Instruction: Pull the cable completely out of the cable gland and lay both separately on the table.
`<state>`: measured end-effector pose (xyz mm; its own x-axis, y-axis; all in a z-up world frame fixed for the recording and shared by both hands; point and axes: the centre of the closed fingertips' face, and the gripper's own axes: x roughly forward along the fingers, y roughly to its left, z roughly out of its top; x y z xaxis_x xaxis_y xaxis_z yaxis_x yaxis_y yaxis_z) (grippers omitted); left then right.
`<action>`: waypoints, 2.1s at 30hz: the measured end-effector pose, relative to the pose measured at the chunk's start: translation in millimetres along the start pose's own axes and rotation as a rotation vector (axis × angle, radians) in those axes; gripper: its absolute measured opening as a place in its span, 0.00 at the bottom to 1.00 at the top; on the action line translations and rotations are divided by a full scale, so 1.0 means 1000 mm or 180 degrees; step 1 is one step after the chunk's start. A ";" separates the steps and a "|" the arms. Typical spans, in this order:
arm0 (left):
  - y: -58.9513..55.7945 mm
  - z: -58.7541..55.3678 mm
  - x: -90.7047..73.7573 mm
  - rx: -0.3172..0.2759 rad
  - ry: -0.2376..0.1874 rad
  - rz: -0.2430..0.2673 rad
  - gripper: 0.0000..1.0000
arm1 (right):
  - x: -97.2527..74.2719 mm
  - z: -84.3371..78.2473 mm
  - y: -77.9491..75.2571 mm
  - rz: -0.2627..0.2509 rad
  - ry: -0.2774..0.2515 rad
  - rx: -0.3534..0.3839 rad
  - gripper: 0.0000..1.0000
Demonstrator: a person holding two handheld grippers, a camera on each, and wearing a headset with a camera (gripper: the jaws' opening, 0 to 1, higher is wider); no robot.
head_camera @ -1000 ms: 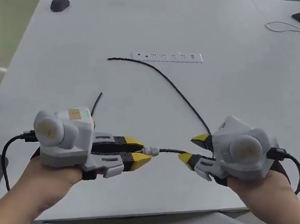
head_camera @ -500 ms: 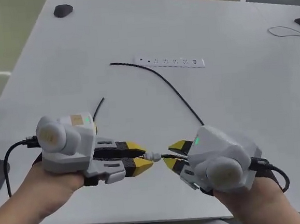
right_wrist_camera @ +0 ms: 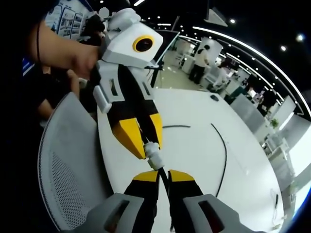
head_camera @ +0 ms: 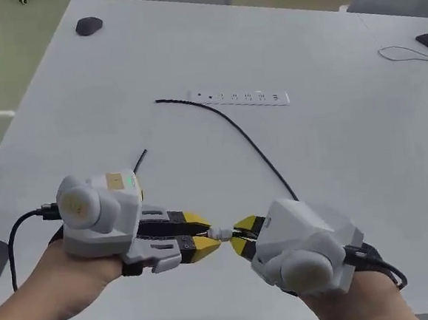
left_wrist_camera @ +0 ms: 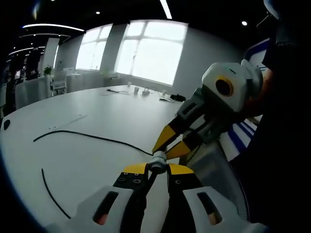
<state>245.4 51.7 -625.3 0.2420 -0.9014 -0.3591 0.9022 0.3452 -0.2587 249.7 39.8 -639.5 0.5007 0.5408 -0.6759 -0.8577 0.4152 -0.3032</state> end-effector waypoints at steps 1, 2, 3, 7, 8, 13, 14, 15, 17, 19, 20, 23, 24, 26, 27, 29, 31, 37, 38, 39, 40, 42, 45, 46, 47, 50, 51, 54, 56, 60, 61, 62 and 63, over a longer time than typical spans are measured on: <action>0.000 0.000 0.000 0.0003 0.0005 0.0000 0.15 | 0.000 -0.001 0.000 0.0007 0.0006 0.0031 0.01; 0.000 -0.001 0.001 0.0003 0.0011 -0.0001 0.15 | 0.000 -0.002 0.000 0.0014 0.0004 0.0046 0.01; 0.000 -0.001 0.001 0.0017 0.0019 0.0002 0.15 | 0.001 -0.002 0.001 0.0038 -0.0016 0.0110 0.01; -0.001 -0.004 0.000 0.0018 0.0056 0.0006 0.15 | 0.002 -0.007 0.000 0.0063 0.0013 0.0210 0.01; -0.001 -0.004 0.000 0.0016 0.0056 0.0009 0.15 | 0.002 -0.008 0.000 0.0071 0.0007 0.0270 0.01; 0.000 -0.004 -0.001 0.0008 0.0053 0.0031 0.15 | 0.004 -0.010 -0.001 0.0082 -0.0016 0.0395 0.01; 0.000 -0.004 0.000 0.0009 0.0053 0.0036 0.15 | 0.003 -0.010 -0.001 0.0080 -0.0017 0.0418 0.01; 0.000 -0.003 0.000 0.0012 0.0053 0.0040 0.15 | 0.003 -0.009 -0.001 0.0079 -0.0017 0.0433 0.01; 0.000 -0.003 0.000 0.0012 0.0041 0.0047 0.15 | 0.003 -0.009 -0.002 0.0070 -0.0028 0.0478 0.01; 0.000 -0.003 0.000 0.0016 0.0042 0.0043 0.15 | 0.002 -0.009 -0.002 0.0080 -0.0028 0.0514 0.01; 0.000 -0.003 0.000 0.0018 0.0040 0.0040 0.15 | 0.002 -0.010 -0.002 0.0078 -0.0028 0.0522 0.01; 0.001 -0.005 0.001 0.0017 0.0059 0.0048 0.15 | 0.002 -0.019 -0.004 0.0025 0.0059 0.0478 0.01; 0.002 -0.005 0.000 0.0010 0.0058 0.0052 0.15 | 0.002 -0.021 -0.006 0.0022 0.0070 0.0510 0.00; 0.000 -0.004 0.000 0.0007 0.0034 0.0031 0.15 | 0.000 -0.026 -0.008 0.0009 0.0088 0.0606 0.00; -0.001 -0.003 0.000 0.0009 0.0027 0.0027 0.15 | 0.000 -0.027 -0.009 0.0007 0.0091 0.0616 0.00; -0.002 -0.001 -0.001 0.0015 0.0011 0.0039 0.15 | -0.001 -0.034 -0.014 -0.0047 0.0135 0.0671 0.00; 0.000 0.000 -0.003 -0.0022 -0.0019 0.0045 0.15 | -0.002 -0.043 -0.020 -0.0089 0.0168 0.0842 0.00; -0.001 0.001 -0.003 -0.0054 -0.0051 0.0037 0.15 | -0.003 -0.070 -0.033 -0.0191 0.0279 0.1128 0.00; -0.001 0.002 -0.003 -0.0057 -0.0058 0.0035 0.15 | -0.003 -0.073 -0.035 -0.0218 0.0272 0.1185 0.00; -0.001 0.003 -0.002 -0.0055 -0.0065 0.0035 0.15 | -0.003 -0.074 -0.037 -0.0243 0.0242 0.1293 0.01; -0.001 0.003 -0.002 -0.0054 -0.0072 0.0040 0.15 | -0.003 -0.080 -0.037 -0.0240 0.0272 0.1402 0.01; -0.001 0.004 -0.002 -0.0050 -0.0090 0.0041 0.15 | -0.001 -0.090 -0.040 -0.0279 0.0302 0.1544 0.00; -0.001 0.004 -0.002 -0.0057 -0.0095 0.0042 0.15 | 0.002 -0.104 -0.038 -0.0294 0.0370 0.1795 0.00; -0.001 0.004 -0.001 -0.0064 -0.0090 0.0037 0.15 | 0.002 -0.108 -0.039 -0.0312 0.0372 0.1860 0.00; 0.000 0.002 -0.001 -0.0054 -0.0072 0.0047 0.15 | 0.004 -0.112 -0.038 -0.0308 0.0397 0.1856 0.00; 0.001 -0.001 -0.001 -0.0056 -0.0054 0.0048 0.15 | 0.006 -0.122 -0.036 -0.0356 0.0434 0.1908 0.00; 0.001 -0.001 -0.001 -0.0056 -0.0057 0.0051 0.15 | 0.007 -0.127 -0.036 -0.0371 0.0456 0.1939 0.00; 0.002 -0.001 -0.001 -0.0049 -0.0061 0.0073 0.15 | 0.009 -0.139 -0.031 -0.0375 0.0531 0.2114 0.00; 0.002 0.000 -0.002 -0.0074 -0.0080 0.0094 0.15 | 0.009 -0.146 -0.029 -0.0393 0.0564 0.2239 0.00; 0.000 0.000 -0.003 -0.0078 -0.0087 0.0105 0.15 | 0.006 -0.142 -0.027 -0.0413 0.0501 0.2134 0.00; 0.000 0.000 -0.003 -0.0080 -0.0090 0.0109 0.15 | 0.006 -0.141 -0.027 -0.0392 0.0491 0.2111 0.00; 0.001 0.000 -0.003 -0.0081 -0.0094 0.0117 0.15 | 0.006 -0.137 -0.026 -0.0330 0.0388 0.2091 0.01; 0.002 0.000 -0.004 -0.0085 -0.0093 0.0120 0.15 | 0.008 -0.130 -0.025 -0.0257 0.0251 0.2113 0.01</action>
<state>246.1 55.8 -624.7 0.2862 -0.8948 -0.3426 0.8825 0.3855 -0.2695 260.1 -61.7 -724.4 0.5286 0.4446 -0.7231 -0.5518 0.8273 0.1054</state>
